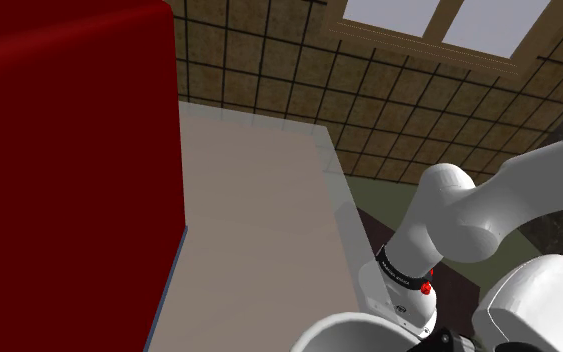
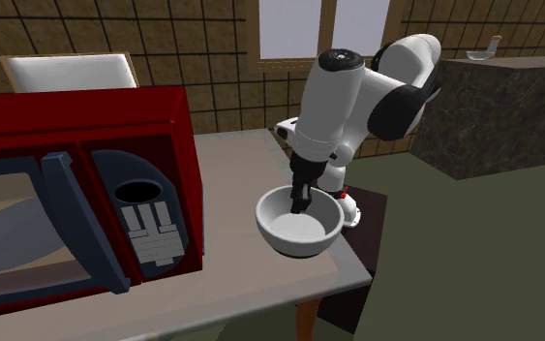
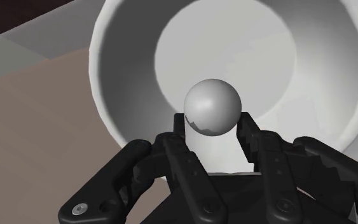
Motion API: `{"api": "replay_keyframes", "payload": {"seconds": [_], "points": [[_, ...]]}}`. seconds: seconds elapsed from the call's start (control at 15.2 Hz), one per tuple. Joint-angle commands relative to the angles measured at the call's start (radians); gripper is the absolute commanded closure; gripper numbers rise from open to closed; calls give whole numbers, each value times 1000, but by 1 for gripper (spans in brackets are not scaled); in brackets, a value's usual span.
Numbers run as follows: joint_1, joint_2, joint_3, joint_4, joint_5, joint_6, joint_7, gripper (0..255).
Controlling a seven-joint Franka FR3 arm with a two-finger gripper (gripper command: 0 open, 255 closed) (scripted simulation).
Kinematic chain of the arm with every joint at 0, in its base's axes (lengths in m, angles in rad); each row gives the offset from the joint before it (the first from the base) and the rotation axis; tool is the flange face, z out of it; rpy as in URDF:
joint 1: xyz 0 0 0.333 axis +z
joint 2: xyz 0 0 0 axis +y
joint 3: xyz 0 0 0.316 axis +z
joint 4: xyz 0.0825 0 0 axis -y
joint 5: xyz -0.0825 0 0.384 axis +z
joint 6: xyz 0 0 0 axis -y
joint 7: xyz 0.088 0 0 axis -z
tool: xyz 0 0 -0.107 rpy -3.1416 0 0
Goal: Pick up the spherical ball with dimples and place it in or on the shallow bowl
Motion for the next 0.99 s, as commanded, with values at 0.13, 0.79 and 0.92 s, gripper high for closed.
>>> {"api": "replay_keyframes", "payload": {"seconds": [0.13,0.79,0.92], "points": [[0,0,0,-1,0,1,0,255],[-15,18,-12,109,-22,-93,14,0],[-21,25,-12,140,-28,-117,18,0]]}}
